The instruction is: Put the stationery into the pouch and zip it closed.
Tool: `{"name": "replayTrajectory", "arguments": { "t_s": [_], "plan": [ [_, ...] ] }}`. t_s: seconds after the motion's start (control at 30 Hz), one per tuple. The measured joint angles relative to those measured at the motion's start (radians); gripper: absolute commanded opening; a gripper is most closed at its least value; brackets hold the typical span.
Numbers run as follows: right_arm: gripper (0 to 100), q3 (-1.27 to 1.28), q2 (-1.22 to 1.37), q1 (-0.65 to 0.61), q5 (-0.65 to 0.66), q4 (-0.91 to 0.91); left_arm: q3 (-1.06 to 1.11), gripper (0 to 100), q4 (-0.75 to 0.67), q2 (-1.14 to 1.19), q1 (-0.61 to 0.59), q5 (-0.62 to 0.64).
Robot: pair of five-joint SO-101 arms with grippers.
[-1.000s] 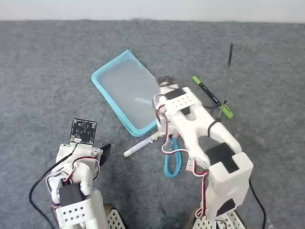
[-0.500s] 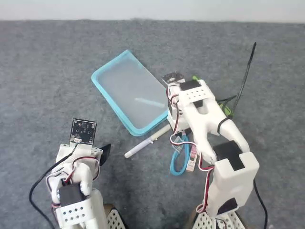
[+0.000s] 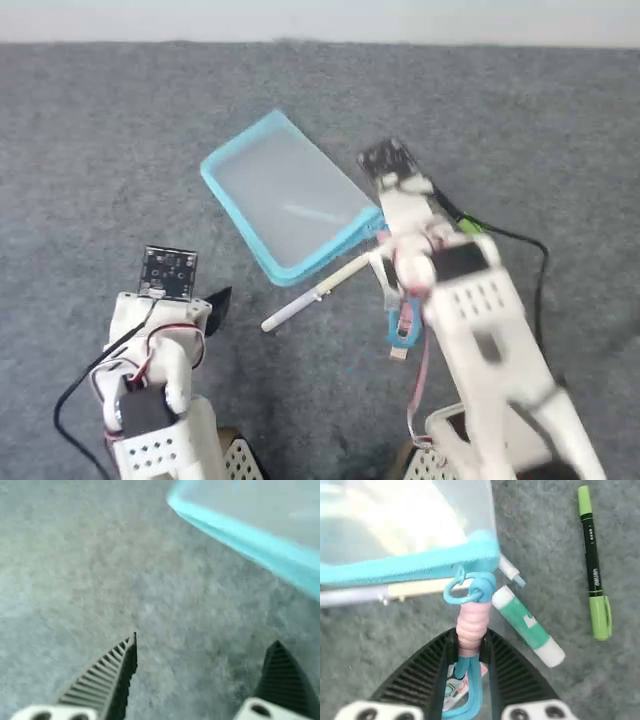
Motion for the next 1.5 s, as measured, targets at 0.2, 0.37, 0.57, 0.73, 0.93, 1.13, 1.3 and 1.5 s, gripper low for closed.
{"name": "replayTrajectory", "arguments": {
  "t_s": [0.2, 0.37, 0.57, 0.73, 0.93, 1.13, 1.3, 1.5],
  "plan": [
    [0.6, 0.044, -0.224, -0.002, 0.028, 0.11, -0.063, 38, -0.003, 0.005, 0.0, 0.129],
    [0.6, 0.104, -0.351, -0.077, 0.028, 0.138, -0.183, 38, -0.052, 0.183, 0.075, 0.218],
    [0.6, 0.176, -0.422, -0.097, 0.028, 0.087, -0.443, 38, -0.11, 0.617, 0.224, 0.344],
    [0.6, 0.178, -0.437, -0.097, 0.028, 0.06, -0.554, 27, -0.261, 0.968, 0.242, 0.462],
    [0.6, 0.178, -0.437, -0.103, 0.028, 0.054, -0.566, 25, -0.391, 1.227, 0.247, 0.486],
    [0.6, 0.181, -0.437, -0.109, 0.028, 0.054, -0.566, 15, -0.394, 1.191, 0.253, 0.486],
    [0.6, 0.199, -0.437, -0.114, 0.028, 0.054, -0.566, 11, -0.354, 1.073, 0.258, 0.486],
    [0.6, 0.212, -0.439, -0.16, 0.028, 0.054, -0.566, 2, -0.345, 1.042, 0.31, 0.486]
  ]
}}
